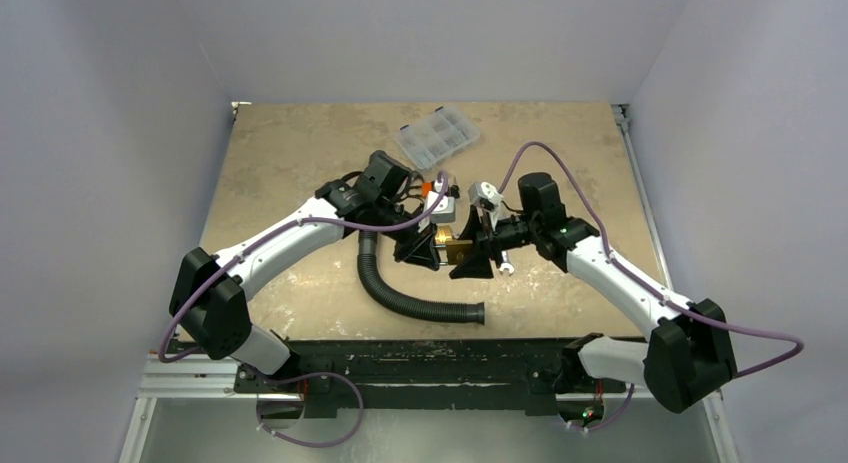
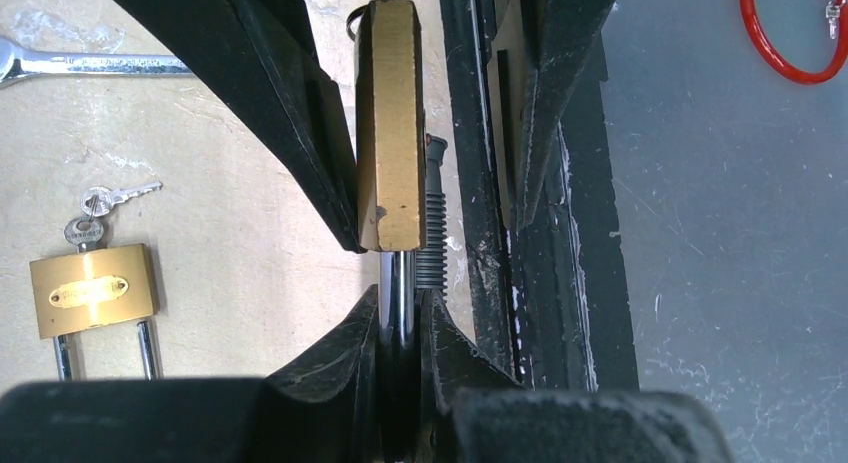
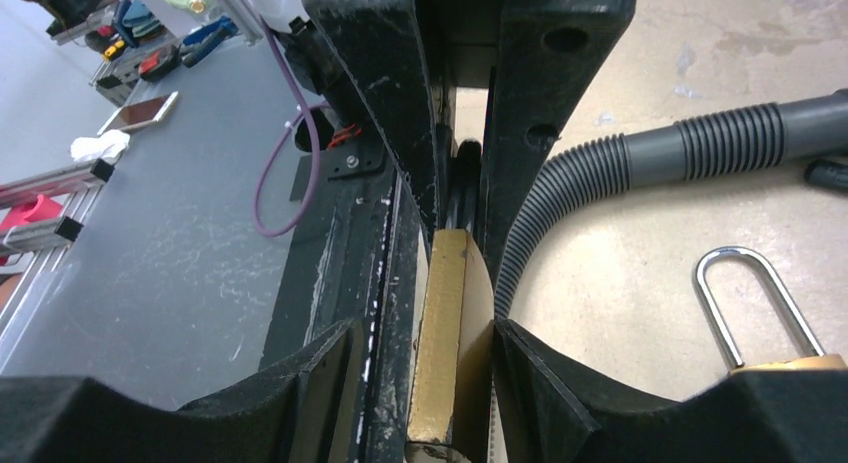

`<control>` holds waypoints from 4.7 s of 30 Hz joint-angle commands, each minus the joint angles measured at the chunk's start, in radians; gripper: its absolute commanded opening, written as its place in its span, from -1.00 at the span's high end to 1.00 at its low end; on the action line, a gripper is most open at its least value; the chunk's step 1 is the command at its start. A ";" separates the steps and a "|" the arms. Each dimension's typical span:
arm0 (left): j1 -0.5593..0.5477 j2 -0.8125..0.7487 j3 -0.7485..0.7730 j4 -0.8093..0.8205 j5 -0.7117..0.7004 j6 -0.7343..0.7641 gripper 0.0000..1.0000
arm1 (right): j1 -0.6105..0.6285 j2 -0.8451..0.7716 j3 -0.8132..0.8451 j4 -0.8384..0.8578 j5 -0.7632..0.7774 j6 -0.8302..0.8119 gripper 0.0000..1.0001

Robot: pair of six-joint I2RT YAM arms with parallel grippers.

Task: Lock with the key
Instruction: Lock the lock.

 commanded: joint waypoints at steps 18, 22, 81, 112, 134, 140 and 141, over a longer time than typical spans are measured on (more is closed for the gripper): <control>0.049 -0.054 0.064 0.141 0.138 -0.086 1.00 | -0.016 -0.012 -0.115 0.535 -0.059 0.441 0.10; 0.049 -0.051 0.063 0.158 0.139 -0.101 1.00 | -0.017 -0.010 -0.115 0.539 -0.053 0.450 0.10; 0.206 -0.125 -0.210 1.084 0.247 -1.039 -0.02 | -0.178 0.029 -0.196 1.367 0.035 1.209 1.00; 0.122 -0.082 -0.216 1.058 0.241 -1.026 1.00 | -0.119 0.064 -0.173 1.388 0.045 1.209 1.00; 0.056 -0.047 -0.224 1.057 0.218 -1.008 1.00 | -0.019 0.100 -0.061 1.210 0.074 1.093 1.00; 0.043 -0.035 -0.224 1.063 0.216 -1.008 1.00 | -0.001 0.111 -0.044 1.212 0.069 1.091 1.00; 0.041 -0.033 -0.224 1.064 0.215 -1.008 1.00 | 0.002 0.113 -0.041 1.211 0.068 1.091 1.00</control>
